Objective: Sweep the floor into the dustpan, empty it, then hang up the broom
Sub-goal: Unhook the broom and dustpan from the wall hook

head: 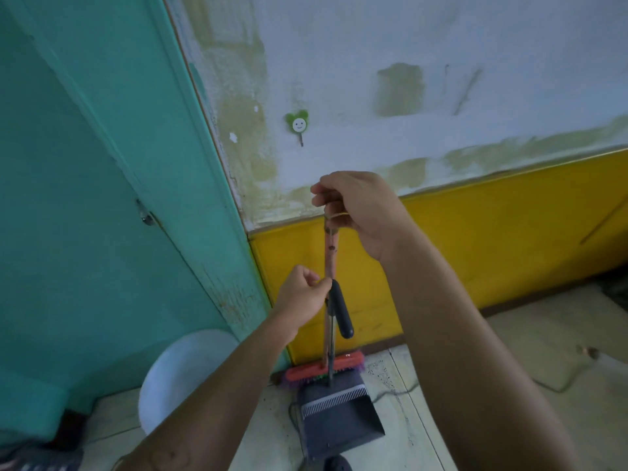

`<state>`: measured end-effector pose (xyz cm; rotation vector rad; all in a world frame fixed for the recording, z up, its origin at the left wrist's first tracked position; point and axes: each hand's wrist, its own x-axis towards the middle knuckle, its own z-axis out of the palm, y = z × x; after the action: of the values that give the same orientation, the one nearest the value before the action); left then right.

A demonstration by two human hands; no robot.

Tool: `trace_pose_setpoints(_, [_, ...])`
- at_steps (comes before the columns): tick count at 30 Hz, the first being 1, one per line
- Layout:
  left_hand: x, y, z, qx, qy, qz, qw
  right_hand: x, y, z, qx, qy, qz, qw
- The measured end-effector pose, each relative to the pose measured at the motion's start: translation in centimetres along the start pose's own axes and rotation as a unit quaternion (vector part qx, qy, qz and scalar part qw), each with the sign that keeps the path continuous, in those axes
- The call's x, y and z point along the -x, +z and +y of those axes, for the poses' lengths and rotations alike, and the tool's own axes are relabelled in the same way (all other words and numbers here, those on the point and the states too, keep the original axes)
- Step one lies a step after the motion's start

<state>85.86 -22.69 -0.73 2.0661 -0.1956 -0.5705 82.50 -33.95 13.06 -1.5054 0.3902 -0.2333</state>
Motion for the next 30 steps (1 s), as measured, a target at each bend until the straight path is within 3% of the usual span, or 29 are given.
trace_pose_setpoints(4, [3.6,0.7,-1.2,0.092,-0.098,-0.102,0.986,2.9,1.7,-0.3,-0.02,-0.004,0.033,0.999])
trace_pose_setpoints(7, [6.1,1.6,-3.3,0.246,-0.119,-0.169,0.947,5.0,2.9,-0.2,-0.019,-0.012,0.067,0.998])
trace_pose_setpoints(11, [8.7,2.0,-5.7,0.377,-0.079,-0.153,0.91,8.1,3.8,0.2,-0.031,-0.037,0.097,0.994])
trace_pose_setpoints(18, [10.2,-0.1,-6.9,0.415,-0.038,-0.108,0.903,11.4,2.2,0.6,0.058,-0.073,0.153,0.984])
trace_pose_setpoints(22, [11.1,-0.4,-7.4,0.427,-0.042,-0.079,0.9,13.0,-0.4,3.4,0.098,-0.031,0.183,0.978])
trace_pose_setpoints(27, [12.3,0.7,-8.4,0.435,-0.056,-0.078,0.895,16.3,-3.9,10.6,0.077,0.132,0.193,0.969])
trace_pose_setpoints(30, [12.9,1.7,-8.5,0.453,-0.074,-0.088,0.884,18.0,-5.2,13.6,0.077,0.166,0.167,0.969])
